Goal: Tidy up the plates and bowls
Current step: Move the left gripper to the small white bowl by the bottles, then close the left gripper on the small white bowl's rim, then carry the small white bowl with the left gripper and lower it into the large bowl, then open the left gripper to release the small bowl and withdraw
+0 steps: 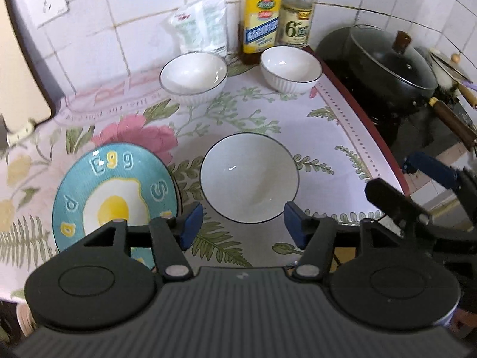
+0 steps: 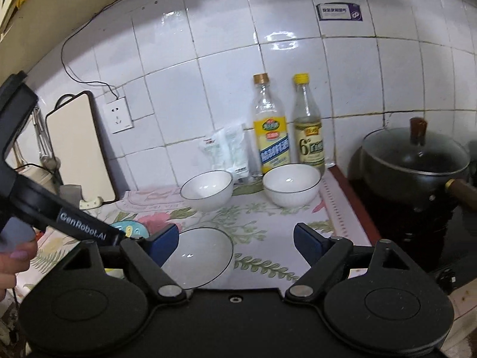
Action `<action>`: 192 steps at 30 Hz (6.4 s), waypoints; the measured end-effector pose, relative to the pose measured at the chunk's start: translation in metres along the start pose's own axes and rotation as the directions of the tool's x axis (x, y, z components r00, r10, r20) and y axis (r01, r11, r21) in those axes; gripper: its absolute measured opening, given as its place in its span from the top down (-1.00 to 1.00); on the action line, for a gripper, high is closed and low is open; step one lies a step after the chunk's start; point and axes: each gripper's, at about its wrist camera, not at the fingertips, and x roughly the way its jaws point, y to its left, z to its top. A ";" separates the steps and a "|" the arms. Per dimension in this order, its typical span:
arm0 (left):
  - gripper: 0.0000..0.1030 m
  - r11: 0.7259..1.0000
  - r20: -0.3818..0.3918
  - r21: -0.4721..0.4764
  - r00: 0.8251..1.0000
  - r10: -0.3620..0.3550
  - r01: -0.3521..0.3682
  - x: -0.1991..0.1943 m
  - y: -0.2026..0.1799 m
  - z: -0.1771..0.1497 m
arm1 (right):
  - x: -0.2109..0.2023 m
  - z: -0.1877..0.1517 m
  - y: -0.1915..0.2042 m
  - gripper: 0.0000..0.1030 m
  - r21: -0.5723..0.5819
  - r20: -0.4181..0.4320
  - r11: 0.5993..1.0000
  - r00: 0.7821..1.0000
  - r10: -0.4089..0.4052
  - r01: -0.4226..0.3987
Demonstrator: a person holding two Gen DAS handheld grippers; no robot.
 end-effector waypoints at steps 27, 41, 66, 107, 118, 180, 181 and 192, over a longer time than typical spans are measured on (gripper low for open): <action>-0.26 0.990 0.156 0.109 0.982 -0.109 0.093 0.040 0.006 0.105 | 0.088 0.069 -0.070 -0.39 0.345 -0.088 0.930 0.991 -0.103 0.127; -0.18 0.988 0.166 -0.017 0.975 -0.150 0.155 0.133 -0.010 0.139 | 0.206 0.079 -0.113 -0.39 0.458 -0.268 0.863 0.959 -0.094 0.213; 0.67 0.988 0.092 -0.060 0.986 -0.137 0.143 0.211 -0.026 0.160 | 0.253 0.054 -0.136 0.60 0.415 -0.252 0.890 0.964 -0.087 0.189; 0.71 0.956 0.090 -0.223 0.980 -0.176 0.192 0.013 -0.009 0.080 | 0.105 0.080 -0.053 0.68 0.476 -0.244 0.879 0.964 0.108 0.022; 0.72 0.966 0.035 -0.243 0.996 -0.086 0.092 0.013 0.006 0.044 | 0.108 0.053 -0.010 0.68 0.337 -0.364 0.941 0.926 0.099 0.032; 0.62 0.949 0.051 -0.285 0.991 -0.127 0.136 0.029 0.060 0.007 | 0.081 0.021 0.007 0.51 0.067 -0.123 0.994 0.988 0.090 -0.082; 0.62 0.945 0.074 -0.288 0.988 -0.139 0.155 0.025 0.065 0.007 | 0.078 0.026 0.004 0.51 0.066 -0.105 0.993 0.989 0.105 -0.098; 0.46 0.928 0.263 -0.298 0.954 -0.146 0.224 0.019 0.102 0.031 | 0.112 0.068 -0.023 -0.02 0.210 -0.063 0.943 0.959 0.276 -0.258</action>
